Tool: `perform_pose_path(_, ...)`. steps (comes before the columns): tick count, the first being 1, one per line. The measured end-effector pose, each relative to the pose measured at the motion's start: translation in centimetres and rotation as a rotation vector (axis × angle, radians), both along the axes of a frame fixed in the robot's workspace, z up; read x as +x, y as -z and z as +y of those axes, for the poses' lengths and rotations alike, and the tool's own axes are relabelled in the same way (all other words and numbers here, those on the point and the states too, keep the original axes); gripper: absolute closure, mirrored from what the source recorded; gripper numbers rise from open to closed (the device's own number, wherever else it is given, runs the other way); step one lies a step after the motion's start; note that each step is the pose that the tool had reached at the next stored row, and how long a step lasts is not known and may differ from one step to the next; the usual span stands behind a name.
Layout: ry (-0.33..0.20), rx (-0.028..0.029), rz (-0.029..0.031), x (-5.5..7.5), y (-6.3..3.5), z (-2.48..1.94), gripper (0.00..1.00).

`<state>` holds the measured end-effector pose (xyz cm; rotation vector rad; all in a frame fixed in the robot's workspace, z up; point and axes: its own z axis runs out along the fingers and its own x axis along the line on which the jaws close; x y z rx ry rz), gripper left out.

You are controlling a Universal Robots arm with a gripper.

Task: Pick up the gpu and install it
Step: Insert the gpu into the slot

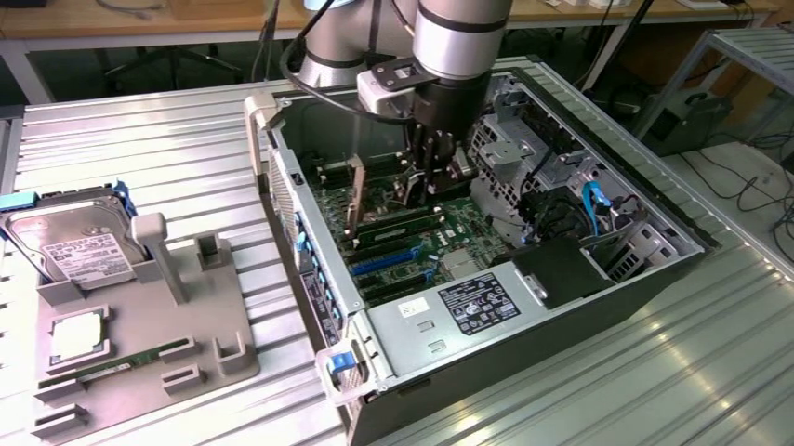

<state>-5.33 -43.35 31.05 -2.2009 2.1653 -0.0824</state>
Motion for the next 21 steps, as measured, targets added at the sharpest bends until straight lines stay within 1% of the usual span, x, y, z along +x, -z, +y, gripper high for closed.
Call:
perform_pose_path(4, -0.002, 0.0001, 0.0, 0.0, 0.73, -0.28, 0.73)
perform_pose_path(15, -0.009, 0.0001, 0.0, -0.2, 2.91, -0.29, 0.73)
perform_pose_path(16, -0.009, 0.0002, -0.0001, -0.2, 3.04, -0.29, 0.73)
perform_pose_path(21, -0.009, 0.0, 0.0, -0.3, 3.04, -0.29, 0.73)
